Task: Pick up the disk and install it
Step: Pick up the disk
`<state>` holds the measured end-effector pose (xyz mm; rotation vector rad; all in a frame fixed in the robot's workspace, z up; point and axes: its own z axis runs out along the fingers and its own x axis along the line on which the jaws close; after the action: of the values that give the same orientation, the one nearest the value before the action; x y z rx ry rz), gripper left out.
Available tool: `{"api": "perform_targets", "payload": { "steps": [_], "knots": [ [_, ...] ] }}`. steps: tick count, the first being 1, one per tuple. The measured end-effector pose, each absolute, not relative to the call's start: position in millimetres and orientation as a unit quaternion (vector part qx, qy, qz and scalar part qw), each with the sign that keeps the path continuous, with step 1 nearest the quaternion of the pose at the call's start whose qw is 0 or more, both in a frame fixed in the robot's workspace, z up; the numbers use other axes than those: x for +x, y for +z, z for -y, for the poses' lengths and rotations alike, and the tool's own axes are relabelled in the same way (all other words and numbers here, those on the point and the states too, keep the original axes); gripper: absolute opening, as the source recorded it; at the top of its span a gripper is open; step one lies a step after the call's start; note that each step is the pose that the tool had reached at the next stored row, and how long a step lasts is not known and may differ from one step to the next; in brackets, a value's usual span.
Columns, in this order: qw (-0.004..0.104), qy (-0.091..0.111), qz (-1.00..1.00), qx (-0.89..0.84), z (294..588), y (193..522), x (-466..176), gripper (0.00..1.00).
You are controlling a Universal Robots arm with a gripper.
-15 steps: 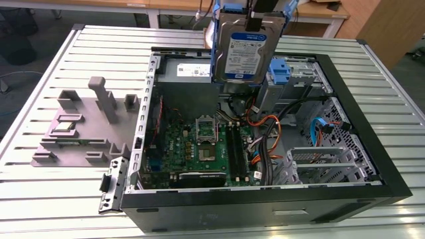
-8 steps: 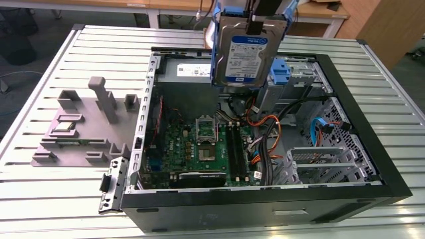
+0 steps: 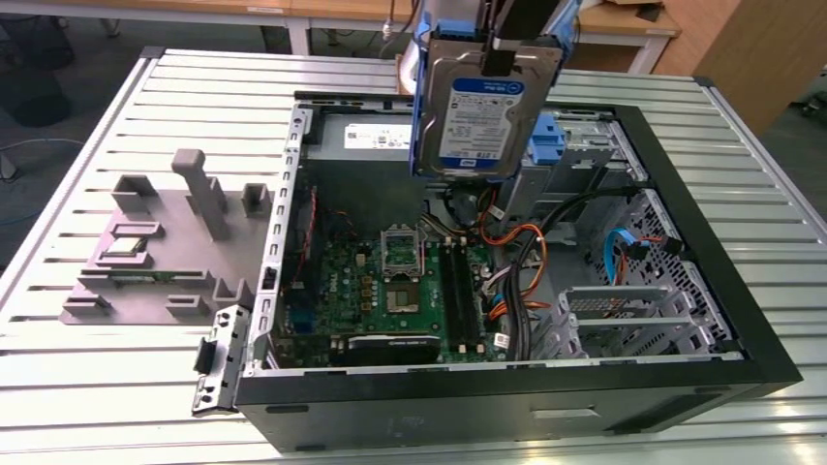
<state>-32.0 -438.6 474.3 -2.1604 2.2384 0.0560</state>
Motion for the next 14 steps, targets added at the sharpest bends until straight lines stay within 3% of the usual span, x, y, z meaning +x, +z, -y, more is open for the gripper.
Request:
{"api": "perform_targets", "payload": {
  "steps": [14],
  "knots": [
    [0.015, 0.018, -0.719, -0.694, 449.4, 474.3, -32.0, 0.35]
  ]
}}
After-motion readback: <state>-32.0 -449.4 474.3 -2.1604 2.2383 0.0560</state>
